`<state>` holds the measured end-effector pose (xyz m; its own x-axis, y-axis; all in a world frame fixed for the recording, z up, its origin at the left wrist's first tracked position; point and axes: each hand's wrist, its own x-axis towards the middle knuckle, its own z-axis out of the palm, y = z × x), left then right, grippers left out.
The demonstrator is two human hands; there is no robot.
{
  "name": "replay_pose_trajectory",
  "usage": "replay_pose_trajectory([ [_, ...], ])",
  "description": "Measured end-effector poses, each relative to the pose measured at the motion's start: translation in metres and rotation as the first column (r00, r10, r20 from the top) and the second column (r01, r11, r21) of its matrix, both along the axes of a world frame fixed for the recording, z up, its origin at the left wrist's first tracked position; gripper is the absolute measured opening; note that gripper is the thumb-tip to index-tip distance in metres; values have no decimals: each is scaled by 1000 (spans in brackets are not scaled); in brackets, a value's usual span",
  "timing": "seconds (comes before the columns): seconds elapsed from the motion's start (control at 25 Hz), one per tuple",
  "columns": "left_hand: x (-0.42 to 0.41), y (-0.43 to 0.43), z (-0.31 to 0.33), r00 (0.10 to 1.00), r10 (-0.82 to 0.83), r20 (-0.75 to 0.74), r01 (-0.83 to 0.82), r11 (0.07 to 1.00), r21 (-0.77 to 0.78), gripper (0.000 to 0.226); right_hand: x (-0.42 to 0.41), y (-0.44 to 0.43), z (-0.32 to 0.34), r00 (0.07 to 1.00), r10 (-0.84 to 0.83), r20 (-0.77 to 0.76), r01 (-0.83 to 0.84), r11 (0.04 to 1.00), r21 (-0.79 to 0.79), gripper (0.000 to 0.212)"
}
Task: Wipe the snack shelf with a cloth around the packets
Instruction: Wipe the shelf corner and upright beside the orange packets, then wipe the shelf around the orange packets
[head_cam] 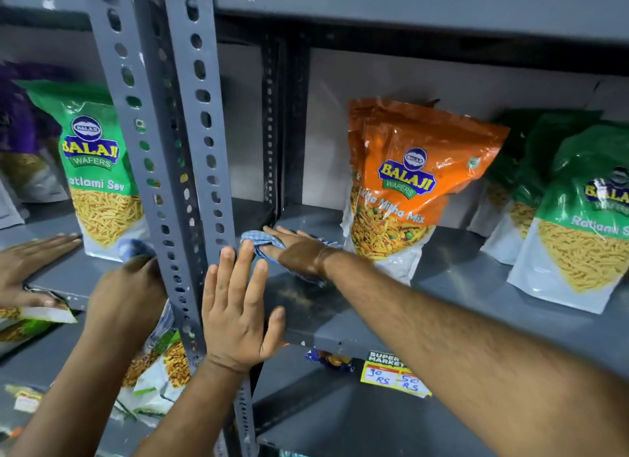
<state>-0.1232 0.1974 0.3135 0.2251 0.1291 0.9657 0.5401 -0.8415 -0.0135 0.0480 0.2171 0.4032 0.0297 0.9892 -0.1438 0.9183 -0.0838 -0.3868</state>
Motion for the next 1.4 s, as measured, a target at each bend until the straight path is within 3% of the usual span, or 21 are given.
replay_pose_trajectory([
  [0.16,-2,-3,0,1000,6,0,-6,1000,-4,76,-17,-40,-1,959,219,181,-234,970,63,58],
  [0.28,-3,-2,3,1000,-9,-8,9,1000,-29,73,-28,-79,-19,935,298,192,-328,933,150,64],
  [0.36,-2,-3,3,1000,-29,-12,29,999,-45,73,-26,-88,-27,944,286,166,-316,927,201,66],
  [0.44,-2,-3,2,999,-38,-11,38,999,-28,73,-21,-77,-21,978,189,93,-203,963,178,60],
  [0.56,-2,-4,3,1000,-19,-12,19,1000,-13,72,-16,-44,-9,961,100,258,-110,994,25,56],
  [0.72,0,-3,2,1000,-19,8,19,1000,-14,73,-18,-68,-5,961,171,218,-189,980,63,59],
  [0.84,-6,0,1,998,-5,-57,5,1000,15,79,-19,-122,-6,937,293,193,-333,915,227,60],
  [0.92,-10,3,1,991,-7,-133,12,999,33,90,-11,-151,-13,912,363,193,-401,889,220,58],
  [1.0,-13,3,2,986,-4,-168,10,999,38,92,-1,-165,-11,924,347,158,-378,893,244,50],
  [1.12,-14,0,3,985,-6,-173,8,1000,15,79,5,-129,0,997,75,11,-74,927,369,36],
  [1.2,-15,-2,1,985,-22,-171,18,1000,-24,75,0,-96,5,999,-28,16,23,967,255,49],
  [1.28,-13,-1,1,988,-27,-154,25,1000,-19,75,-4,-78,-13,994,25,102,-36,993,112,60],
  [1.4,-14,-3,3,989,-33,-145,25,998,-60,80,-9,-103,-17,995,97,23,-99,987,124,59],
])
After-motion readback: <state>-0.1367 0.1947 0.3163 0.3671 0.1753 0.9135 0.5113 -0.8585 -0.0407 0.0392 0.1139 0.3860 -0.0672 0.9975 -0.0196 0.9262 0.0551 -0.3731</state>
